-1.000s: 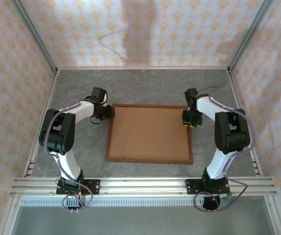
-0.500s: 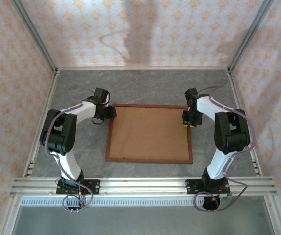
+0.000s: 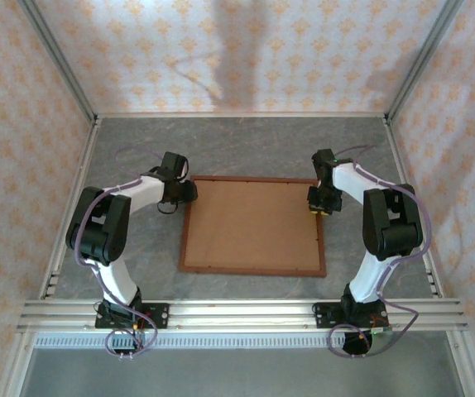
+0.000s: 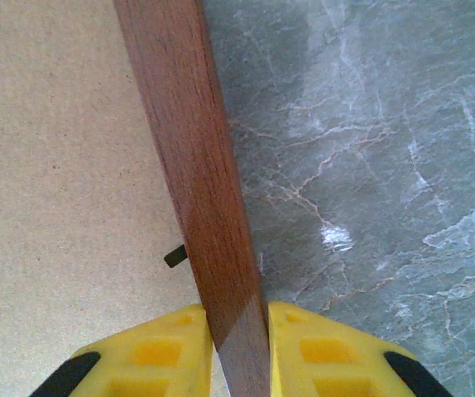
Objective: Put the photo into the frame
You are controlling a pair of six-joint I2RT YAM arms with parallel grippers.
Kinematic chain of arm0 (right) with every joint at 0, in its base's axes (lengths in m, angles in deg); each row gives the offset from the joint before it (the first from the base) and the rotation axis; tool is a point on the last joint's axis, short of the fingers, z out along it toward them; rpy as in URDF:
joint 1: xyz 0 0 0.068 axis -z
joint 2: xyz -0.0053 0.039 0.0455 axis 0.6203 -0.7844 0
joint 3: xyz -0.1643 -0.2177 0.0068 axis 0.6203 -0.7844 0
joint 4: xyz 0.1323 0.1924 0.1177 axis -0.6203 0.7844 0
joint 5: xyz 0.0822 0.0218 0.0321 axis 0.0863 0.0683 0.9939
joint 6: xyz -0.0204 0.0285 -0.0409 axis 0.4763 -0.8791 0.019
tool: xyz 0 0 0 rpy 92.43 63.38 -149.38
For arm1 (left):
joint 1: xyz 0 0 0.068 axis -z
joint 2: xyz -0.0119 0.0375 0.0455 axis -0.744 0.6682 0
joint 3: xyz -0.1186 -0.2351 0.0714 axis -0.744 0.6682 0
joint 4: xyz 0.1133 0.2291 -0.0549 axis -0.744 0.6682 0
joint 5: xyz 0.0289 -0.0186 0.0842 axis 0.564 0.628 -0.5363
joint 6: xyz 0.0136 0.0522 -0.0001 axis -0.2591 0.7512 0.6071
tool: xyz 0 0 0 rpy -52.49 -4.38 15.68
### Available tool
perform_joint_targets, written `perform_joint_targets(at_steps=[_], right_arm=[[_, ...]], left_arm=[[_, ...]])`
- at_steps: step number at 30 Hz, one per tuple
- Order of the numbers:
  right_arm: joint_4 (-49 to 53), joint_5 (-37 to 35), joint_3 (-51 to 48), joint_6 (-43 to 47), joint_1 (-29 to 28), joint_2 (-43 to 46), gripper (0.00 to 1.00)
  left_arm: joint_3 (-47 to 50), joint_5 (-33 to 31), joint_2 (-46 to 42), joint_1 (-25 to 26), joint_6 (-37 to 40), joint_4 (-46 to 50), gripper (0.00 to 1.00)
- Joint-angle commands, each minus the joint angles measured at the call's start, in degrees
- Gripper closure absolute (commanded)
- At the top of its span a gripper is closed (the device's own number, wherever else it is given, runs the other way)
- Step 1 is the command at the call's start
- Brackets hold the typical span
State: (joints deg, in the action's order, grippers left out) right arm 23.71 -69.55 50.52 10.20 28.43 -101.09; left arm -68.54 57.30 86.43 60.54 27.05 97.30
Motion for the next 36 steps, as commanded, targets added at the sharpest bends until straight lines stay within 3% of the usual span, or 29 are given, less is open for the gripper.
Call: perform_joint_targets(at_steps=[1,36], right_arm=[[-0.1,0.2,0.4,0.2,0.2,-0.5,0.79],[-0.1,0.2,0.3,0.1,0.2,-1.0,0.79]], left_arm=[[2.8,2.5,1.7,2.7,1.0,4.6,0.61],[5.0,4.3,3.0,4.1,1.0,2.8,0.57]])
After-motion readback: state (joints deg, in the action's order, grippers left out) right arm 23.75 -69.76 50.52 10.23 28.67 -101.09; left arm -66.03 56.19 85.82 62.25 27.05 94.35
